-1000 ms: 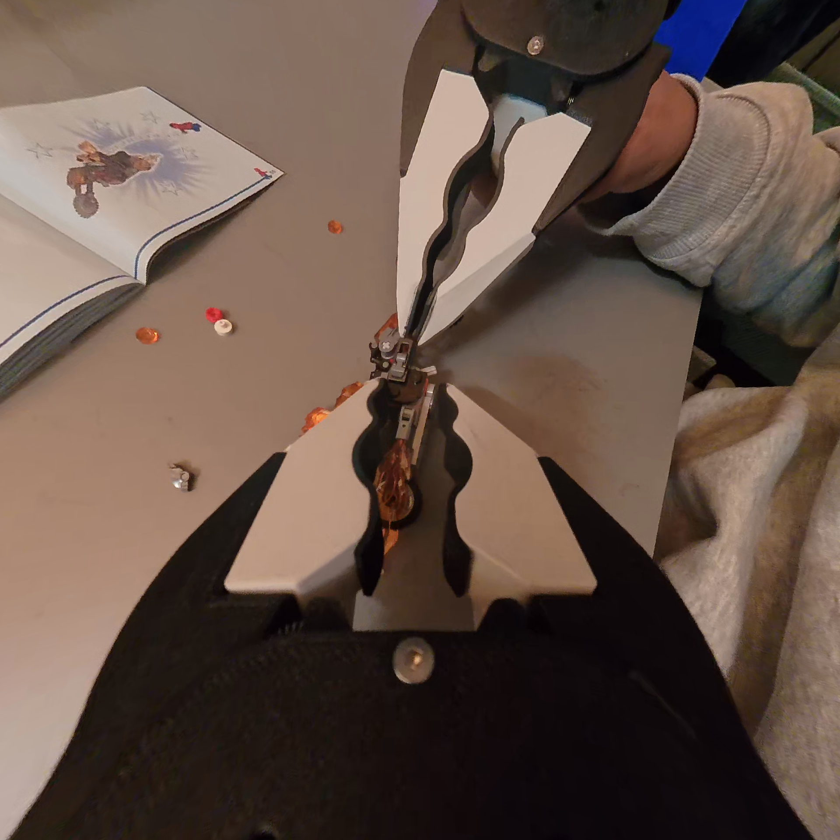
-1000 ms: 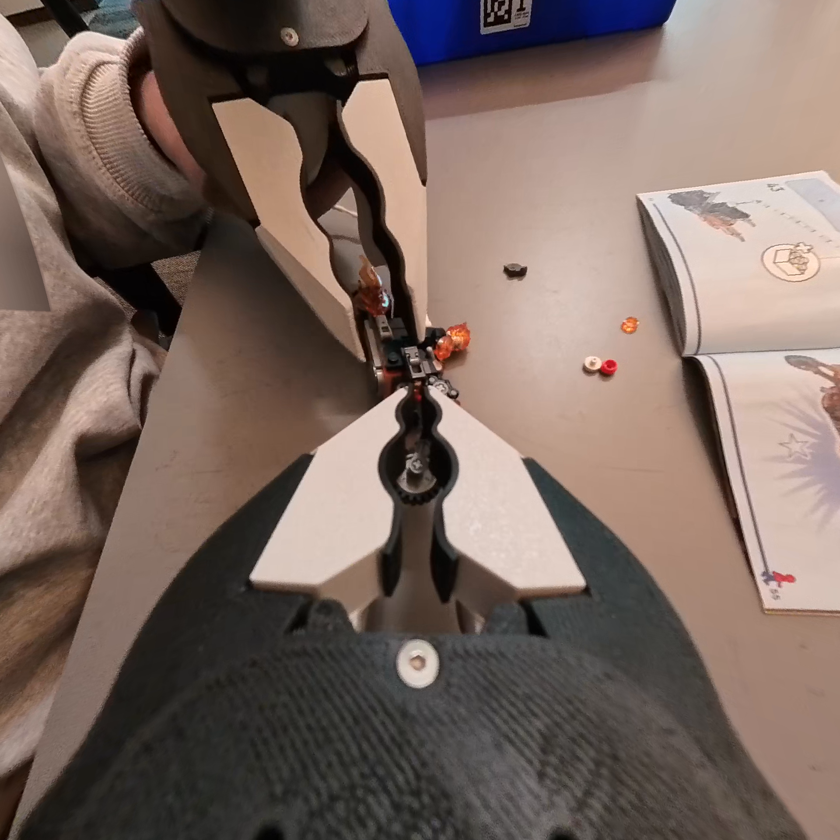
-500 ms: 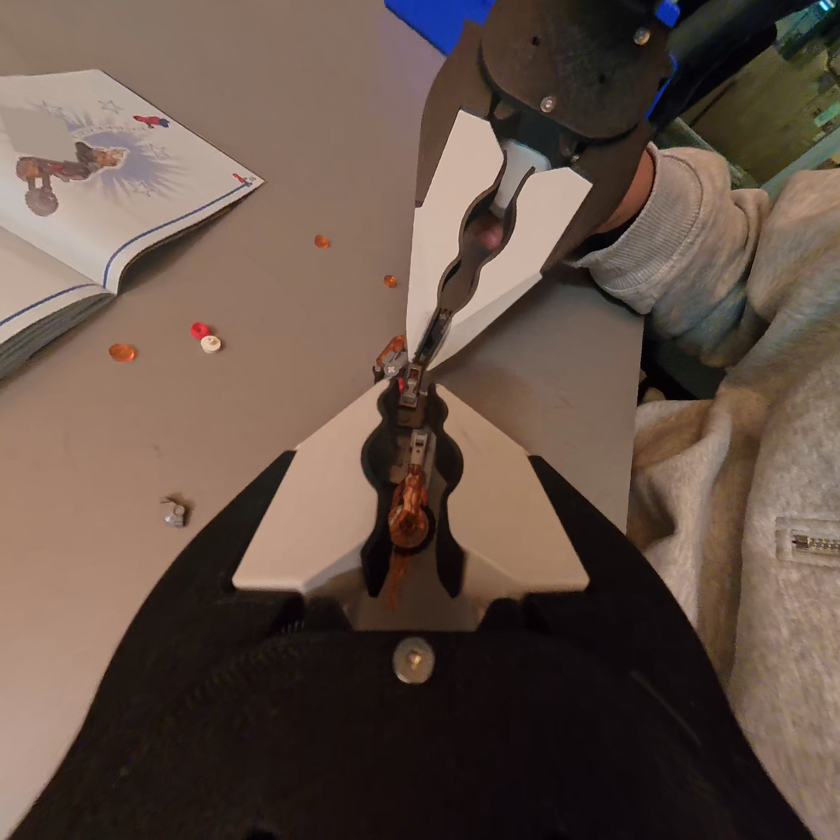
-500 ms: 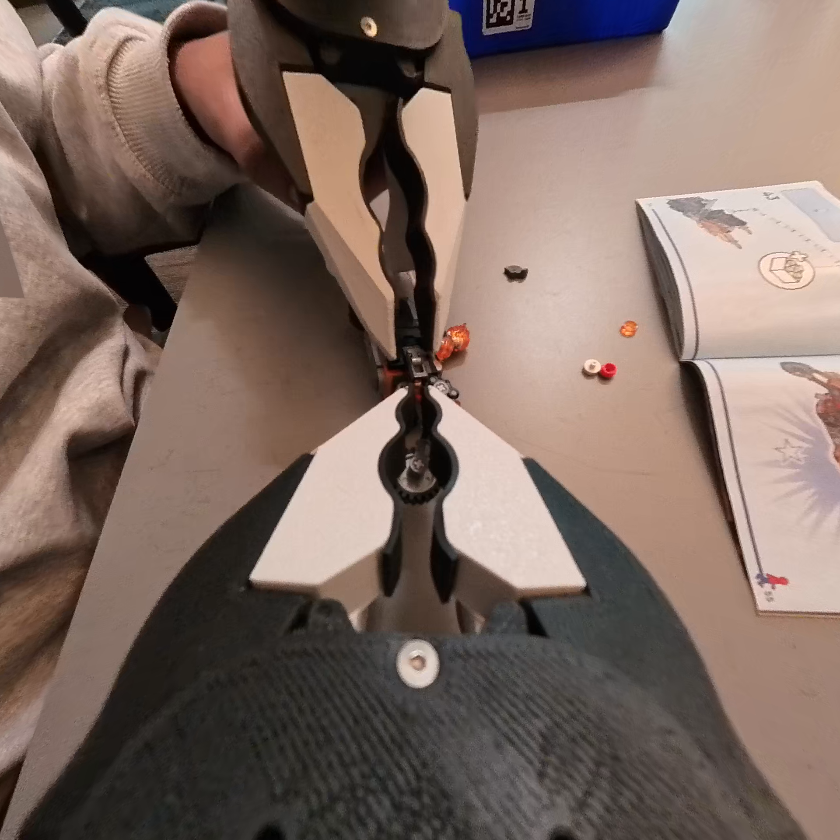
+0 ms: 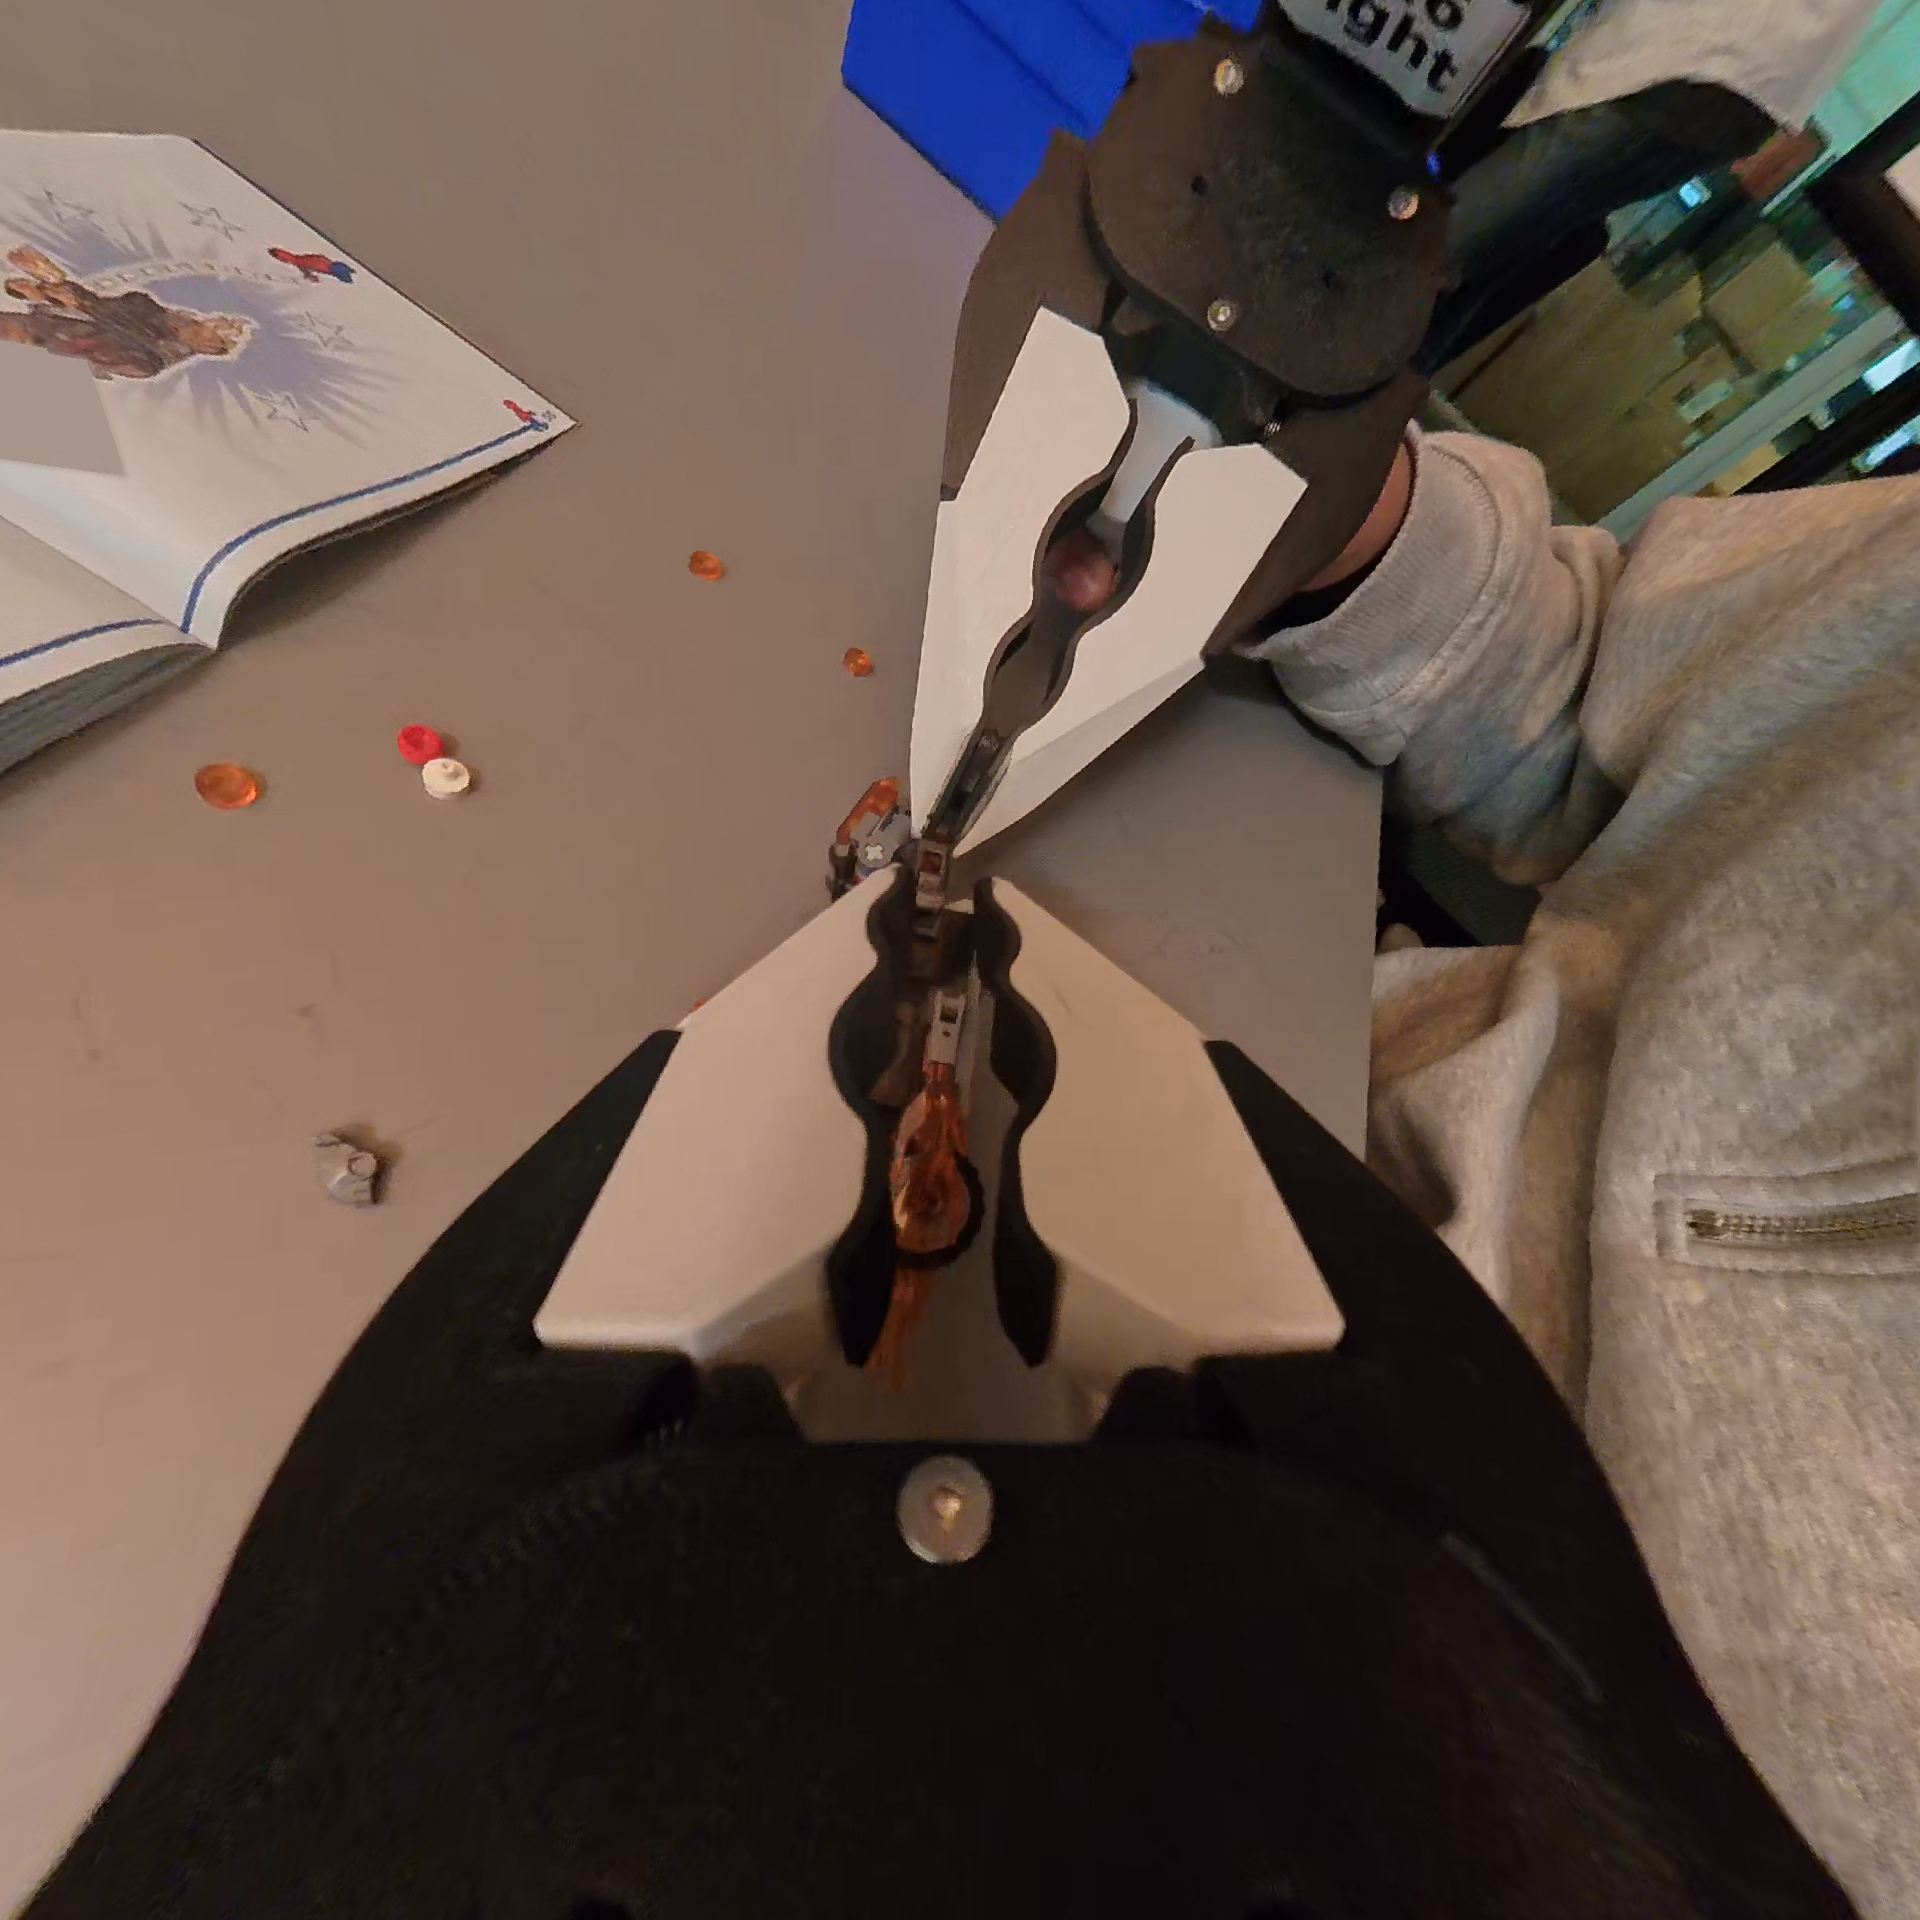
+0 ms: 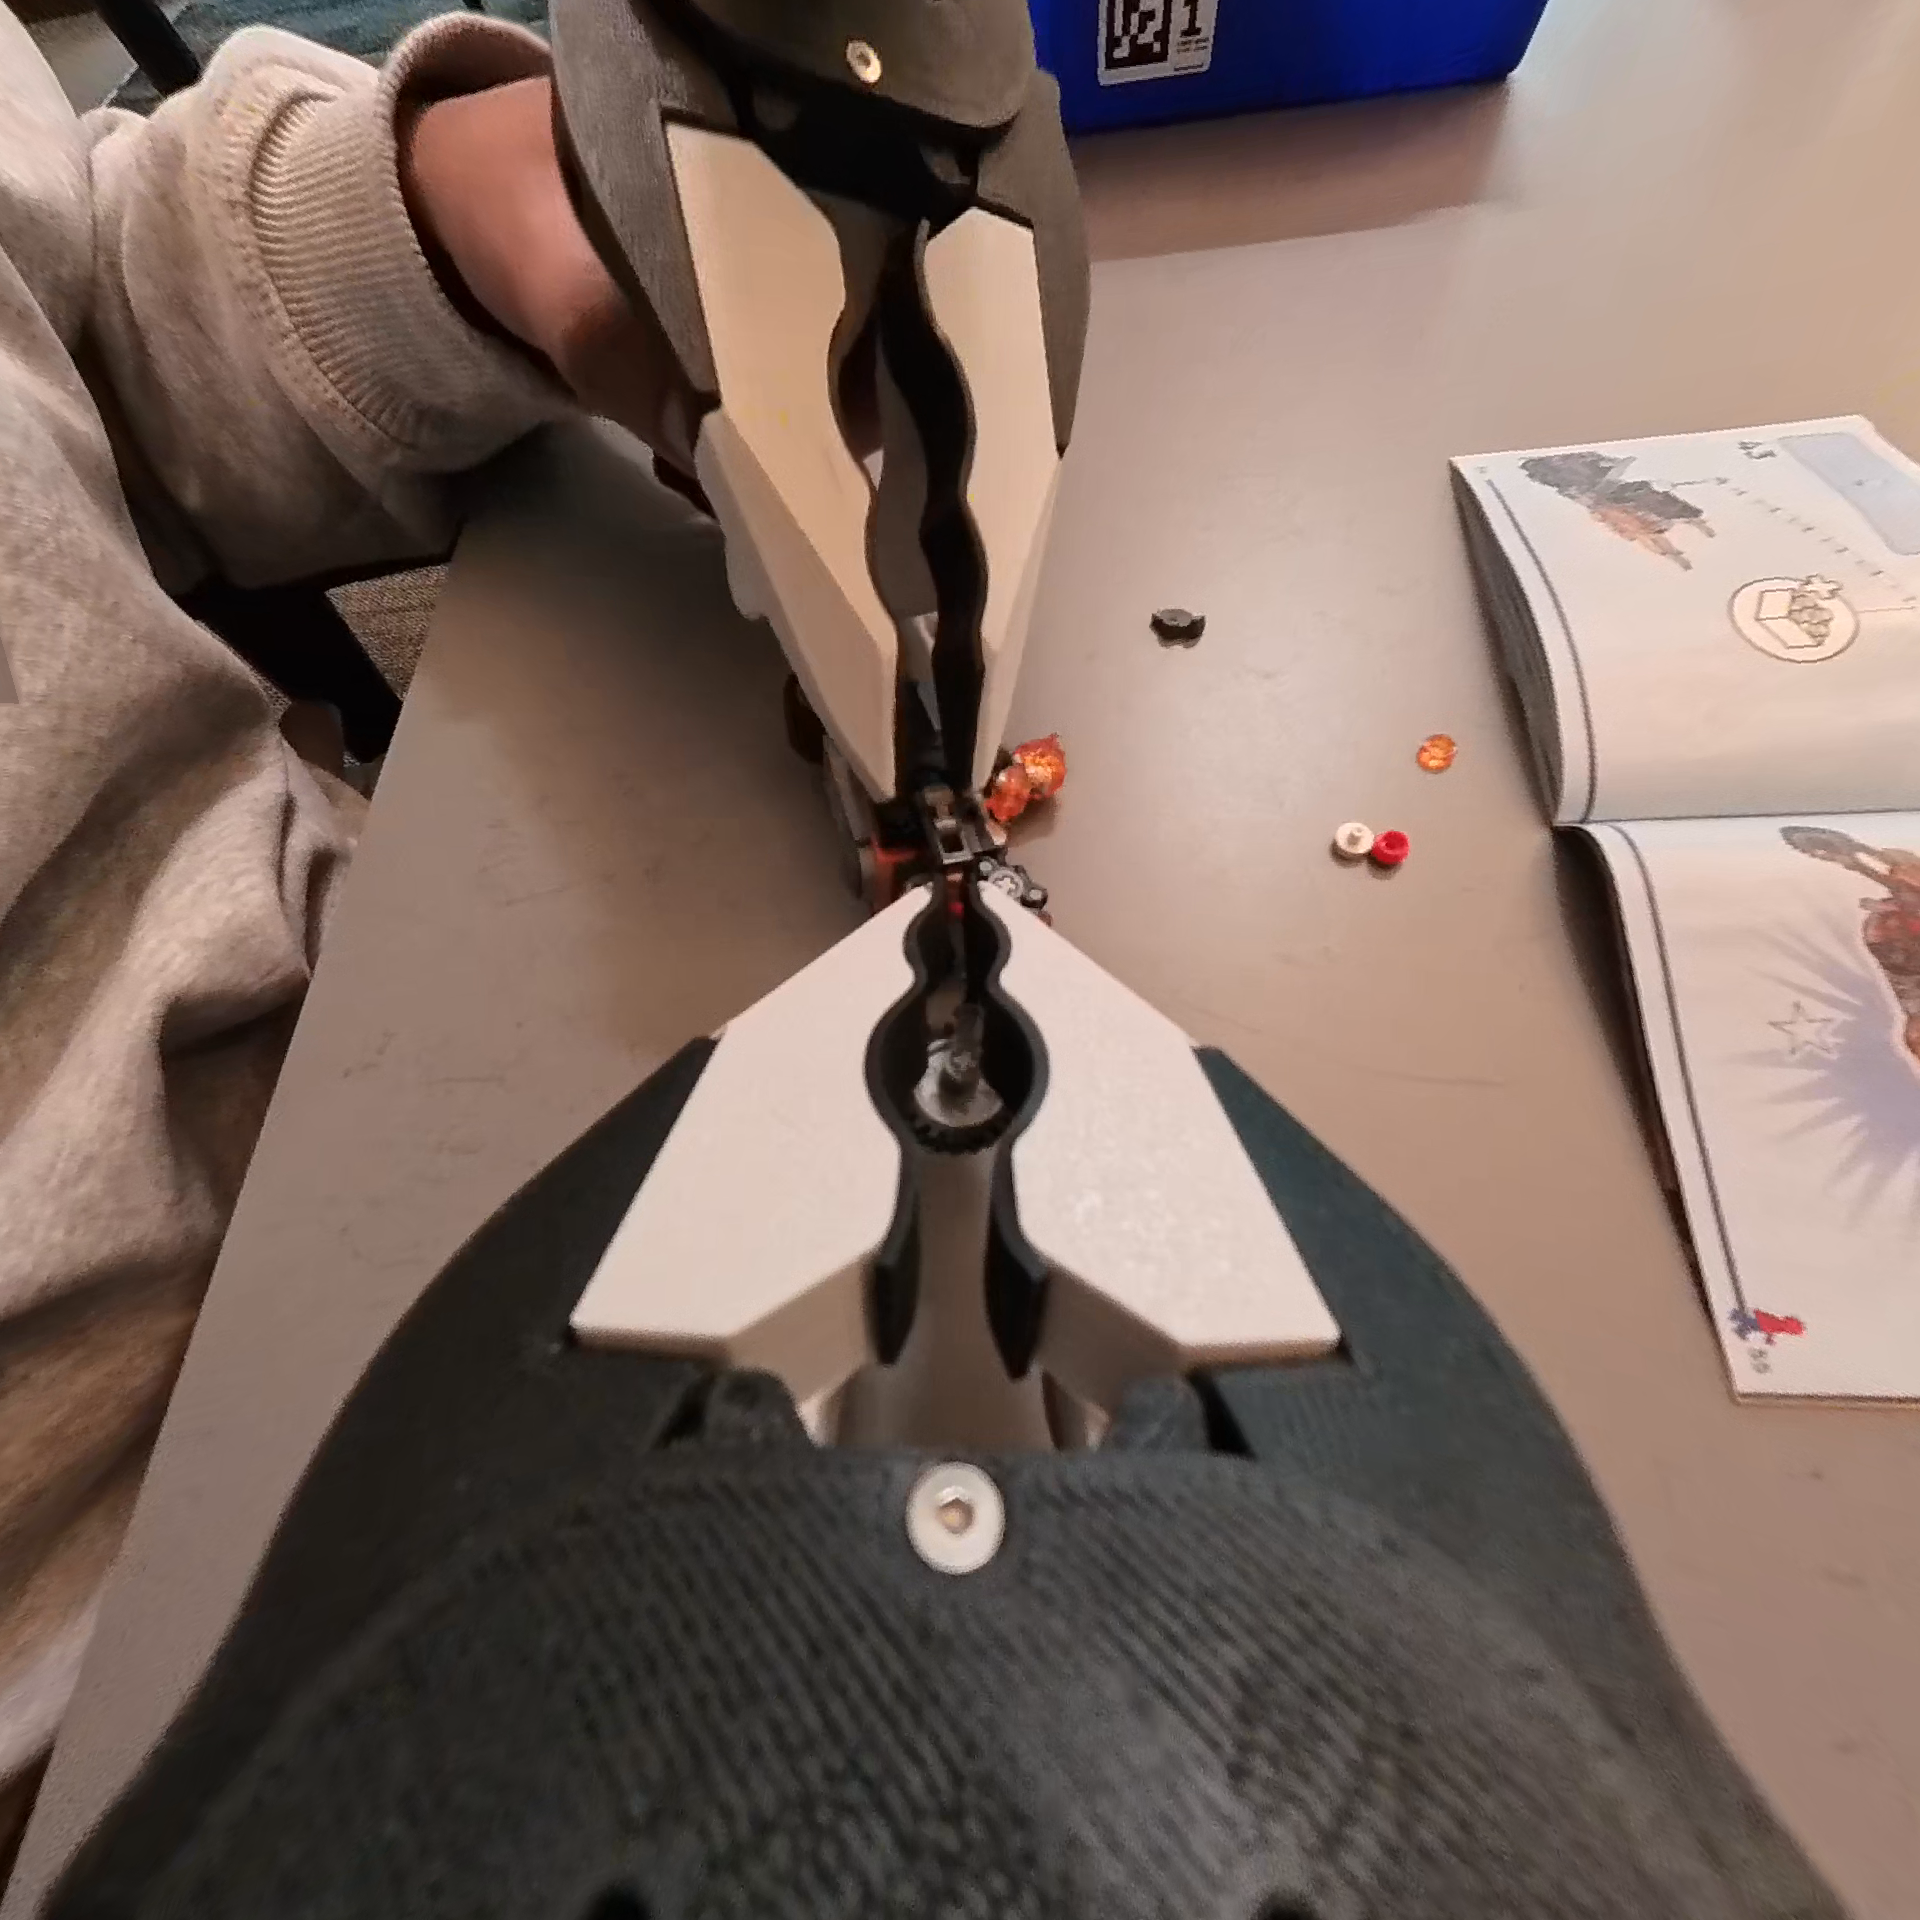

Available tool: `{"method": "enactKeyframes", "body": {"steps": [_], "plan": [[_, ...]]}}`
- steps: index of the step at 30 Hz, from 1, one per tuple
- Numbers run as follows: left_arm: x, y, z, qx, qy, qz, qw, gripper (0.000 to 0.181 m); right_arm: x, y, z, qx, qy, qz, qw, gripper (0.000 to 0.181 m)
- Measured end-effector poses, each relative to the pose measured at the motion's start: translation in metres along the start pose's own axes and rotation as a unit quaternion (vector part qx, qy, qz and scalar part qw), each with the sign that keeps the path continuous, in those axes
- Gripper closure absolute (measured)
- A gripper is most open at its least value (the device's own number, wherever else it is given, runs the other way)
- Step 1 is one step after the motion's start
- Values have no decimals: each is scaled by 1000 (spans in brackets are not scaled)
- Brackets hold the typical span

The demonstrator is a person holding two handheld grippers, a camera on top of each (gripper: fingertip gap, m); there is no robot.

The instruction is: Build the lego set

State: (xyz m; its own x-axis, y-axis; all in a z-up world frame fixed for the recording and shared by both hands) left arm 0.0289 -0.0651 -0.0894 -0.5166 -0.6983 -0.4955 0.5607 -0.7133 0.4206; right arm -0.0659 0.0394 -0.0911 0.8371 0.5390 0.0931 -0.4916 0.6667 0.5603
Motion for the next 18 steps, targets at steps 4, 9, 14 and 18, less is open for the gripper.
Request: {"method": "enactKeyframes", "body": {"steps": [4, 9, 14, 18], "plan": [[1, 4, 2, -30, 13, -18, 999, 168, -1, 0, 0, -1, 0, -2, 1000, 181], [4, 7, -6, 0, 13, 10, 1000, 166, -1, 0, -1, -2, -1, -1, 1000, 181], [-2, 3, -7, 8, 11, 0, 1000, 166, -1, 0, 0, -2, -1, 0, 1000, 181], [-2, 3, -6, 1, 13, -5, 1000, 165, 0, 0, 0, -3, 0, 0, 1000, 181]]}}
Point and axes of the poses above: each gripper's, where its closed fingertips meet, y back along the fingers, z out of its top, x = y × z across the jaws, the point moved 8 cm from there along y, back along the fingers, and after that the axes turned 3 degrees about -z, right-handed, at the moved point
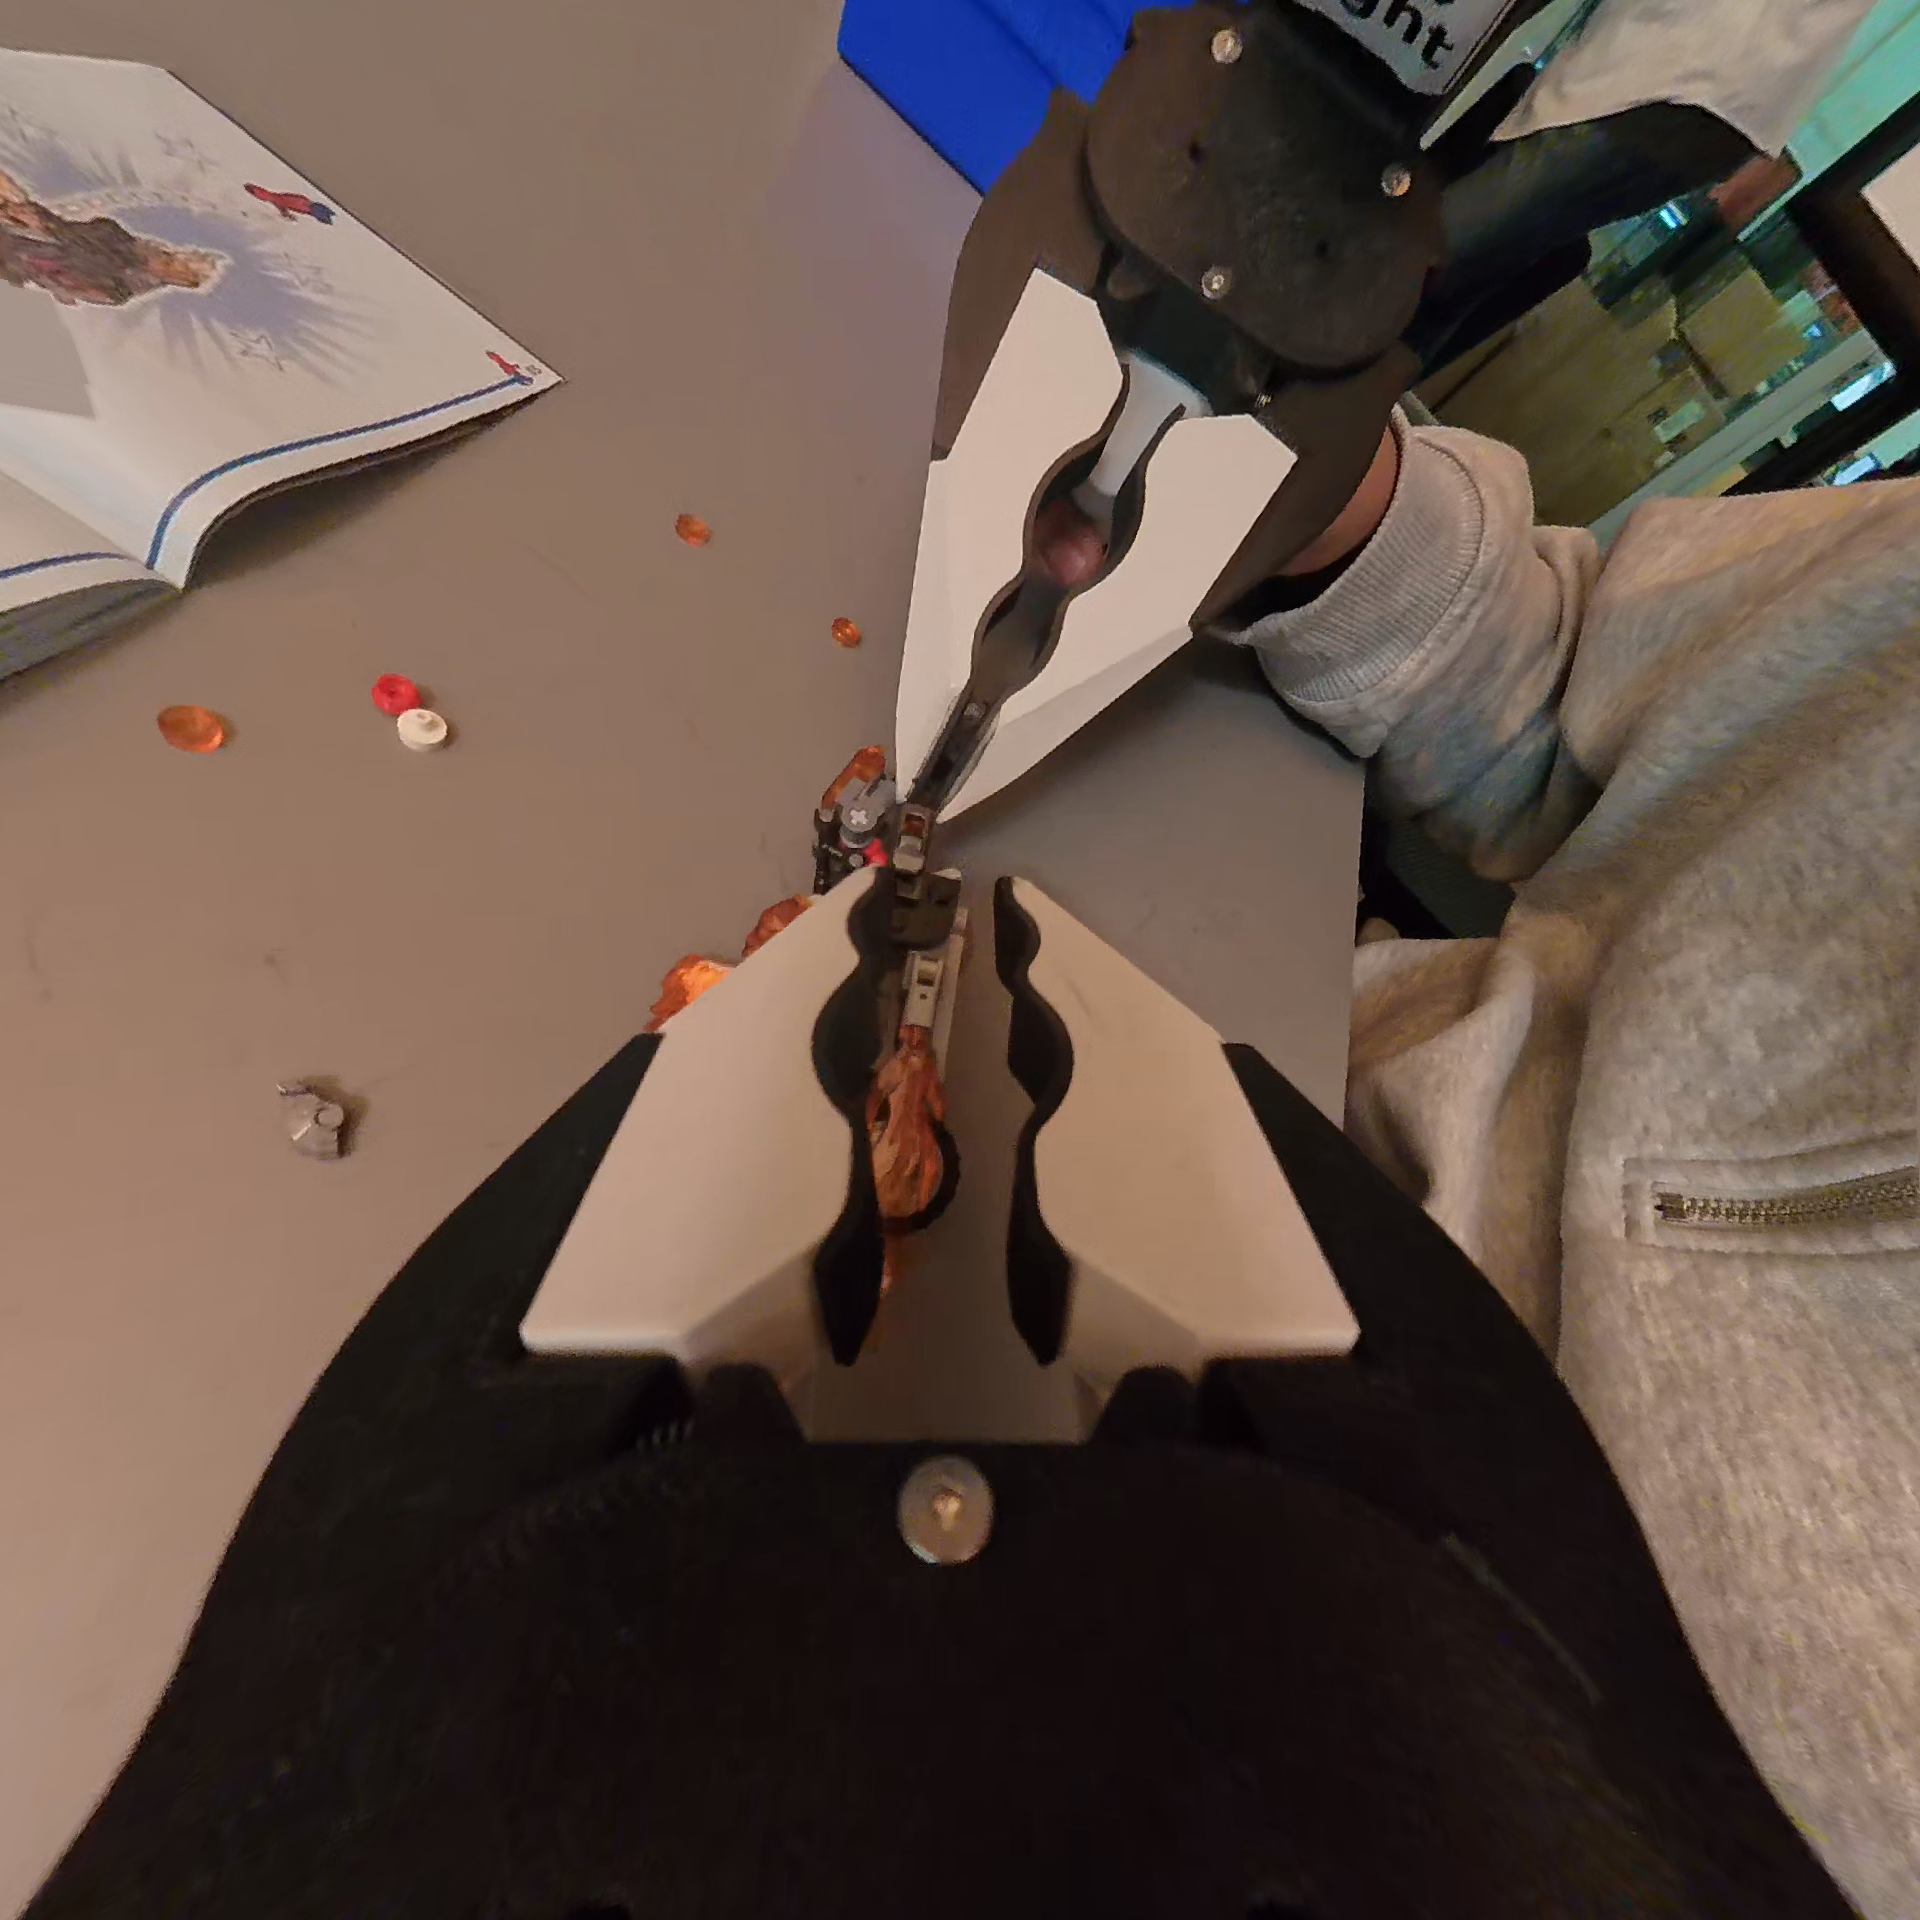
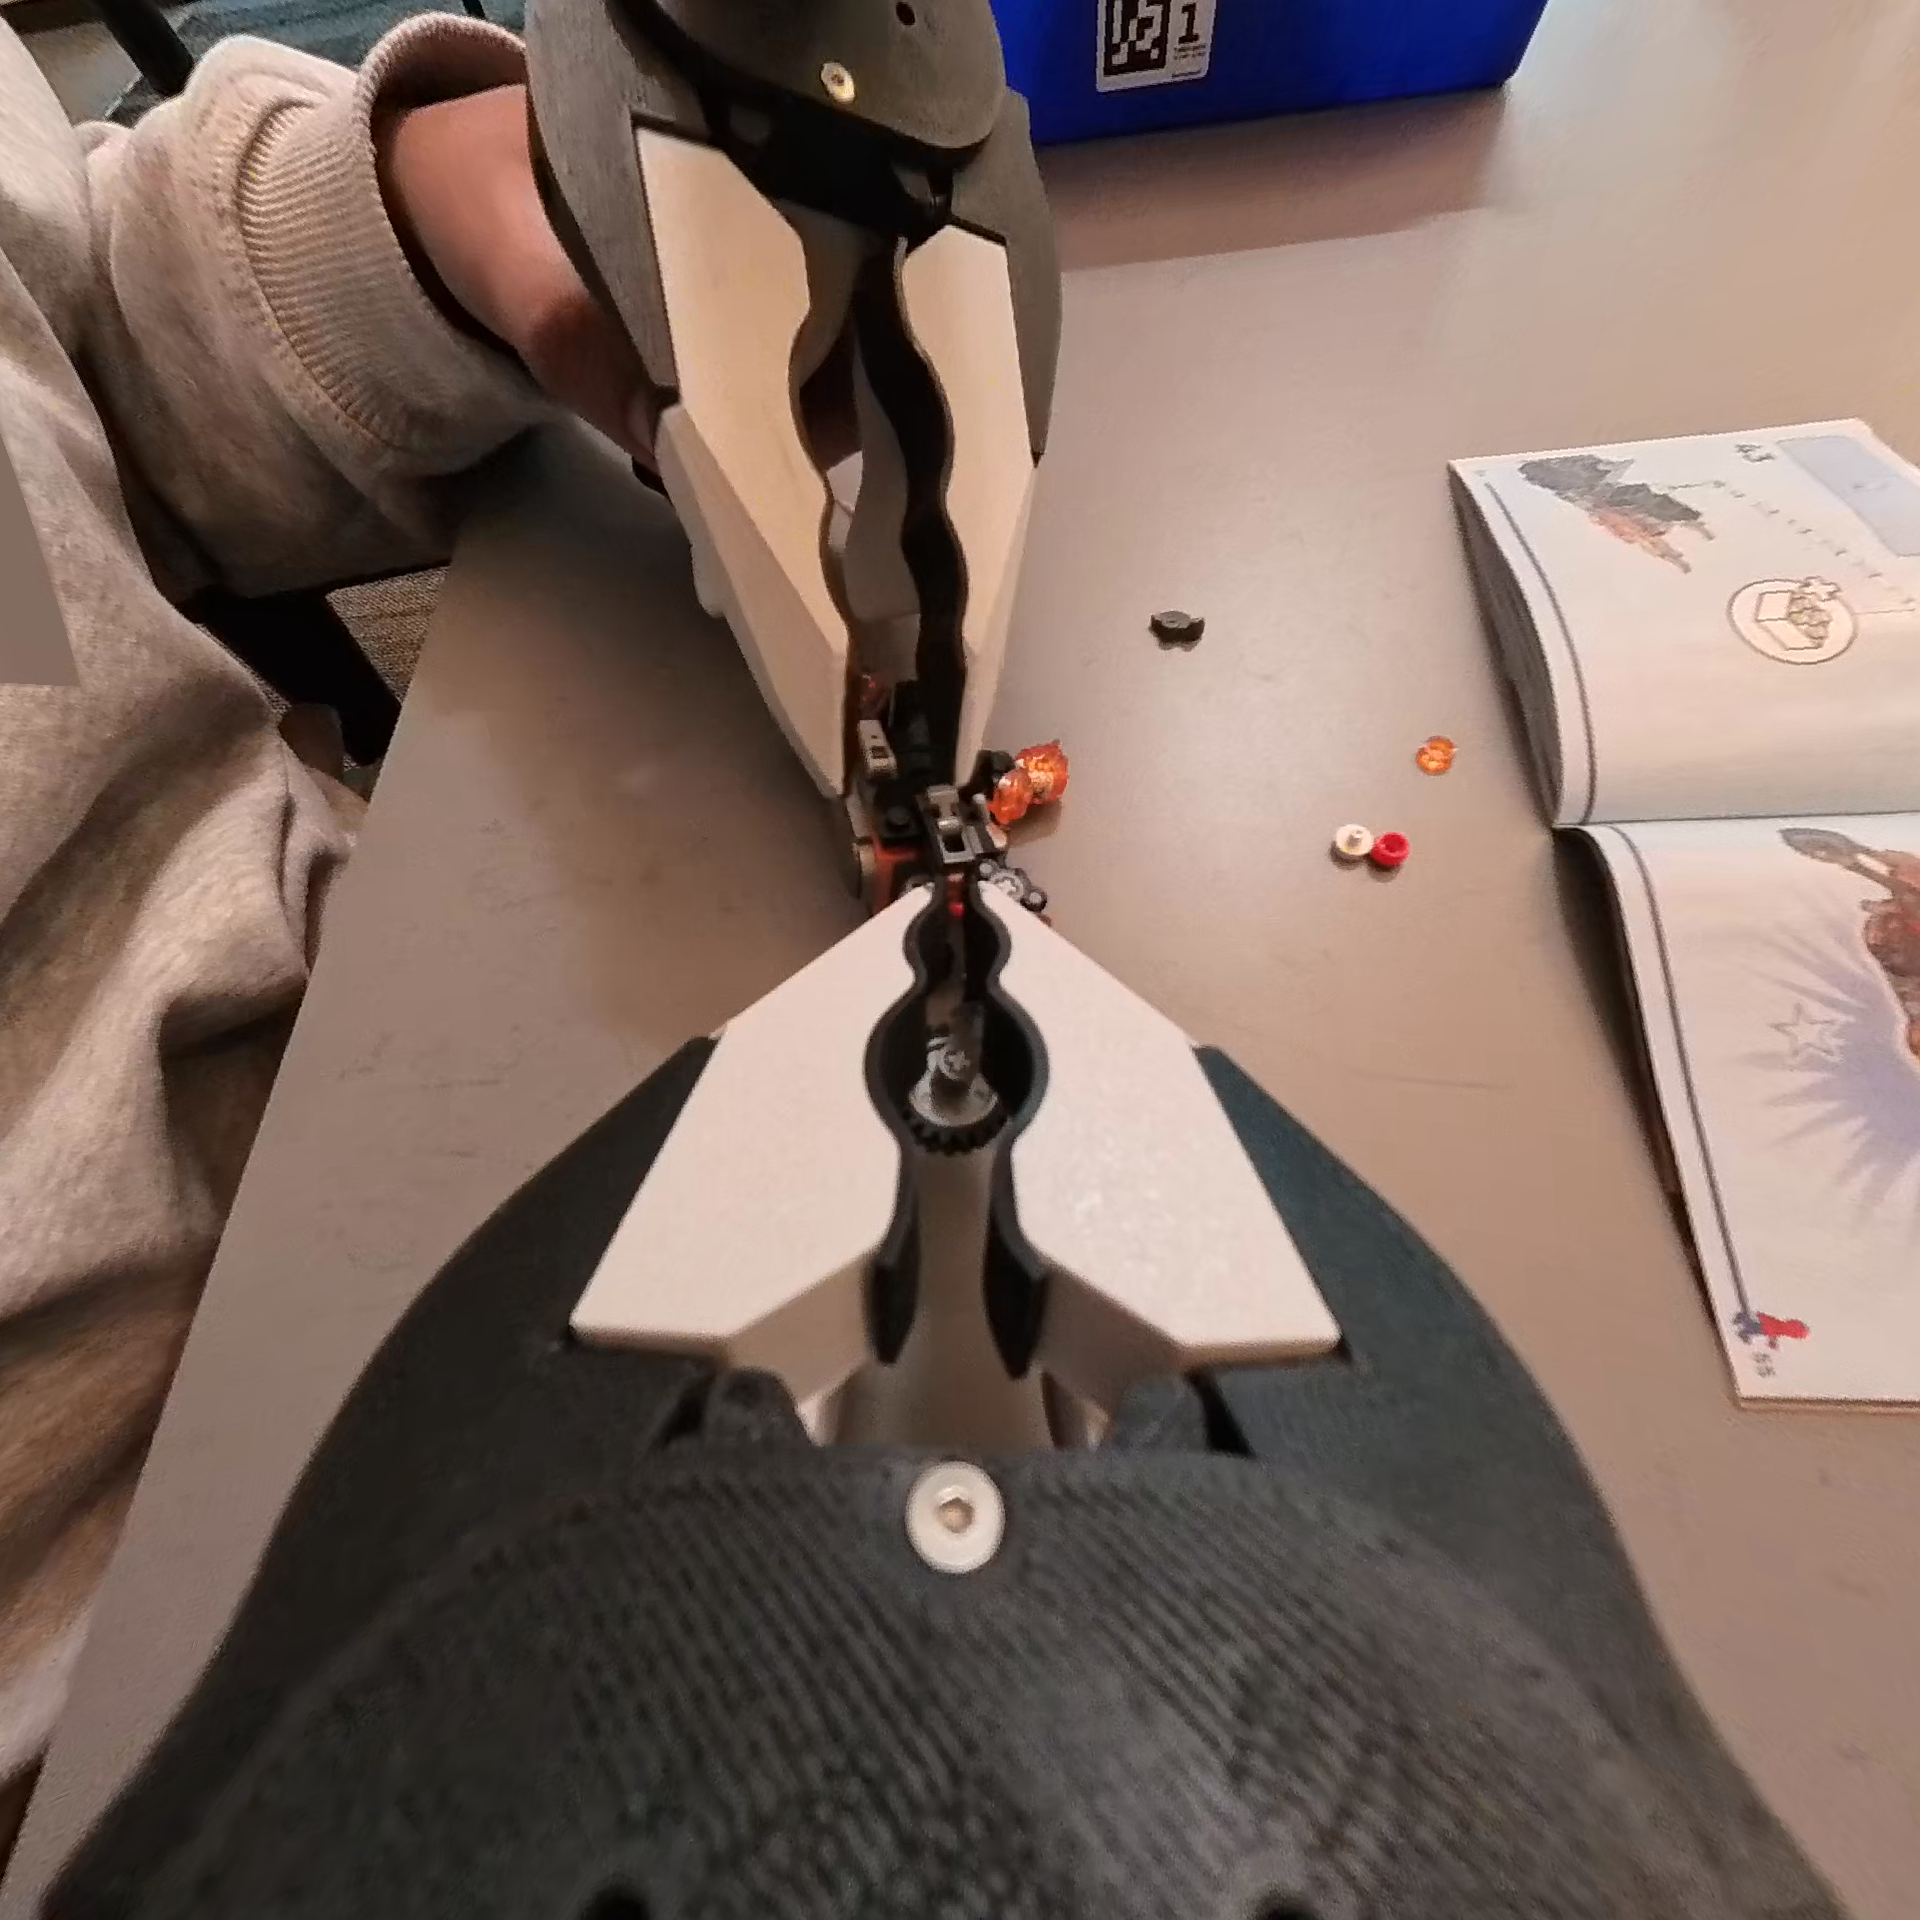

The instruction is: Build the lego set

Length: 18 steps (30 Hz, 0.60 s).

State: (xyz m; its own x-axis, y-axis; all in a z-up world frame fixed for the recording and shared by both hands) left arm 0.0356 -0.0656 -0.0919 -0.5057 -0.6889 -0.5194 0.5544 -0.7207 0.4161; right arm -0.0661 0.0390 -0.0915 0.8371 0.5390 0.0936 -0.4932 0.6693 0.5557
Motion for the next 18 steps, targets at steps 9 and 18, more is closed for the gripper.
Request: {"method": "enactKeyframes", "body": {"steps": [9, 18], "plan": [[-2, -1, 2, -8, 0, -1, 1000, 163, 0, 0, 0, 1, 4, 0, 1000, 181], [3, -2, -2, 7, -12, 30, 999, 157, -1, 0, -1, -12, 14, 9, 1000, 181]]}}
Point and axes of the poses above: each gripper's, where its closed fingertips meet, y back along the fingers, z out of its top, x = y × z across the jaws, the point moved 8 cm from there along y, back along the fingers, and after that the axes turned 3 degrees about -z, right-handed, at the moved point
